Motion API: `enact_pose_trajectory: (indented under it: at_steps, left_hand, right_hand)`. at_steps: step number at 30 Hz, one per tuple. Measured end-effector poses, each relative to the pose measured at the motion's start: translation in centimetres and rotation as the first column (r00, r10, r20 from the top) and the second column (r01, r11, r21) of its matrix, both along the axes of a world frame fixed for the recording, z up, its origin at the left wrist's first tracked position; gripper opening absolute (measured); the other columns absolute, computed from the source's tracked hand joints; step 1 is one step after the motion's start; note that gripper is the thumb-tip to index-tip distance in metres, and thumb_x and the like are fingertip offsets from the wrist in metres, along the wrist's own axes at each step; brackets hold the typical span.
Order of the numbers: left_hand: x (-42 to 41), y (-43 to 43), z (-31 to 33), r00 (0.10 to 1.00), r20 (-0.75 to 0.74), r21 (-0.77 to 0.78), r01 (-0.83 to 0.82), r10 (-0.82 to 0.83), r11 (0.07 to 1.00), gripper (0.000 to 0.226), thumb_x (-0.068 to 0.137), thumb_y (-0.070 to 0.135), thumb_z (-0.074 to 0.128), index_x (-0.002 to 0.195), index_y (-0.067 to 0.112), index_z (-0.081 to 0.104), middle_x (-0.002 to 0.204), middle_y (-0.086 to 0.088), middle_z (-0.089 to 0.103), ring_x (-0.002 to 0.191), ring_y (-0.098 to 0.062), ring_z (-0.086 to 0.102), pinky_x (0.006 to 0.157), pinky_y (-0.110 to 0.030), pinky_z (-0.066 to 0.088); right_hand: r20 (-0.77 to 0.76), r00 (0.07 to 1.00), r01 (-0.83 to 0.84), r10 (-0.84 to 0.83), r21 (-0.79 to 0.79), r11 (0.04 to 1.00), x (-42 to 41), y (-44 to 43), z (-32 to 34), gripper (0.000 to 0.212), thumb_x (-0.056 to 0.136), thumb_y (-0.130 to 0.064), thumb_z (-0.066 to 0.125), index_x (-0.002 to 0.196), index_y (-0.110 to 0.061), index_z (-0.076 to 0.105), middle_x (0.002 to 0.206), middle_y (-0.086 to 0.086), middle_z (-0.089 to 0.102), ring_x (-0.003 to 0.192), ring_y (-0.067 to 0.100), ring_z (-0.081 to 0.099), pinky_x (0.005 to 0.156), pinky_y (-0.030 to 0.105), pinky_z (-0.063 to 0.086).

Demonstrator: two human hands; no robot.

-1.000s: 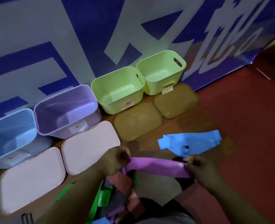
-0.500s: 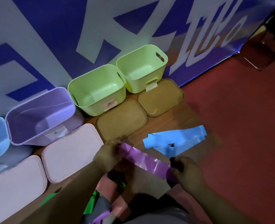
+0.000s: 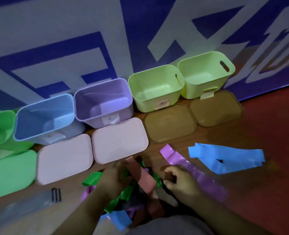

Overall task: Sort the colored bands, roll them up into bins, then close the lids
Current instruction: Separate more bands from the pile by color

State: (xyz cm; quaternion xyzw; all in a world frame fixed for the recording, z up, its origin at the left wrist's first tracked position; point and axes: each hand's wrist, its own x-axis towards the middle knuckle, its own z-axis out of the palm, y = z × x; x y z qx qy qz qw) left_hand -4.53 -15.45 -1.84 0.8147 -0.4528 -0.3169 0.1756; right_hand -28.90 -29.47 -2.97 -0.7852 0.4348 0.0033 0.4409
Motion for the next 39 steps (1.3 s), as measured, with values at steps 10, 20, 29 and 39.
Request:
enact_pose_trajectory:
  at_steps: [10,20,29,39]
  left_hand:
    - [3.0,6.8,-0.3,0.998,-0.052,-0.045,-0.043,0.040,0.998,0.069,0.074,0.048,0.063,0.140,0.035,0.049,0.140,0.017,0.052,0.125,-0.004,0.050,0.107,-0.025,0.041]
    - [3.5,10.2,-0.1,0.989,-0.079,-0.017,-0.129,0.127,0.991,0.047,0.078,0.030,0.075,0.123,0.025,0.062,0.115,0.005,0.060,0.100,-0.014,0.061,0.087,-0.027,0.050]
    - [2.8,10.9,-0.4,0.978,-0.153,-0.005,-0.146,0.143,0.989,0.037,0.076,0.024,0.073,0.111,0.030,0.064,0.104,0.010,0.064,0.092,-0.008,0.059,0.082,-0.020,0.047]
    - [2.5,9.9,-1.1,0.960,-0.229,-0.026,-0.173,0.162,0.985,0.048,0.078,0.029,0.073,0.124,0.029,0.061,0.114,0.009,0.067,0.101,-0.009,0.064,0.087,-0.017,0.047]
  right_hand:
    - [-0.027,0.992,-0.121,0.121,-0.027,0.992,5.6,4.5,0.8,0.039,0.079,-0.018,0.068,0.116,-0.025,0.066,0.115,-0.014,0.060,0.100,0.001,0.057,0.077,-0.001,0.033]
    - [-0.185,0.964,-0.237,0.190,-0.280,0.930,12.4,3.2,2.0,0.029,0.080,-0.048,0.055,0.107,-0.037,0.060,0.102,-0.013,0.065,0.095,0.017,0.062,0.078,0.029,0.049]
    - [-0.280,0.877,-0.412,0.390,-0.021,0.911,16.5,2.4,-1.4,0.028,0.083,-0.031,0.063,0.110,-0.038,0.062,0.107,-0.008,0.070,0.095,0.018,0.066,0.084,0.032,0.054]
    - [-0.047,0.987,-0.155,0.151,-0.105,0.982,13.3,2.8,5.4,0.026,0.084,-0.011,0.070,0.106,-0.026,0.069,0.096,-0.012,0.070,0.091,0.005,0.066,0.080,0.020,0.053]
